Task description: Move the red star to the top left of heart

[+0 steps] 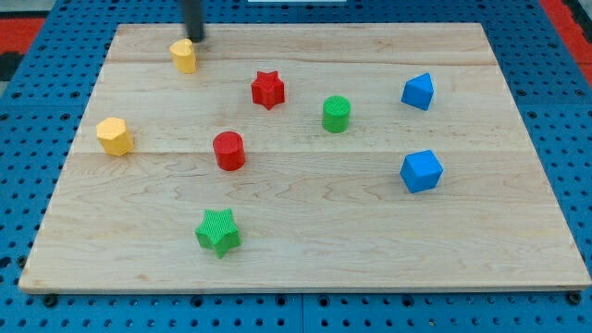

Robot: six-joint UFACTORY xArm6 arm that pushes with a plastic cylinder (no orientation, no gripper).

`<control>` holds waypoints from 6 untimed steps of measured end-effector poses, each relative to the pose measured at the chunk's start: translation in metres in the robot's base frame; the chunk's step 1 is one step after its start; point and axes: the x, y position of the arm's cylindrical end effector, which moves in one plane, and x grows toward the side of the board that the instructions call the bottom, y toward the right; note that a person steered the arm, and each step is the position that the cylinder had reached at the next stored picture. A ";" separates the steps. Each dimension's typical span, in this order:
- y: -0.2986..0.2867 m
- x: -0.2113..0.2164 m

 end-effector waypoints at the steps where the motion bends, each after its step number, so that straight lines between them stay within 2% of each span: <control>1: -0.050 0.006; 2: 0.029 0.030; 3: 0.076 0.050; 4: 0.041 0.047; 5: -0.015 0.076; 6: -0.003 0.100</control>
